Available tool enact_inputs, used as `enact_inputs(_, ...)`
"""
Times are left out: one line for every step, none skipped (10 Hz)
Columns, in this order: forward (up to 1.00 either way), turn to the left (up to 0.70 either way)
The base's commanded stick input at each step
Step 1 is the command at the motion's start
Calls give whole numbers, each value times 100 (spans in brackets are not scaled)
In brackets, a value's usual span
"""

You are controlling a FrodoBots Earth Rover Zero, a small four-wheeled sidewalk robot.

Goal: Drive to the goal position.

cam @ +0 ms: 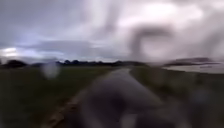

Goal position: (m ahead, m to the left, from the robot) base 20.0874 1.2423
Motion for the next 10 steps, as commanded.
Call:
enact_inputs(70, 0)
enact_inputs(70, 0)
enact_inputs(70, 0)
enact_inputs(70, 0)
enact_inputs(70, 0)
enact_inputs(70, 0)
enact_inputs(70, 0)
enact_inputs(70, 0)
enact_inputs(70, 0)
enact_inputs(70, 0)
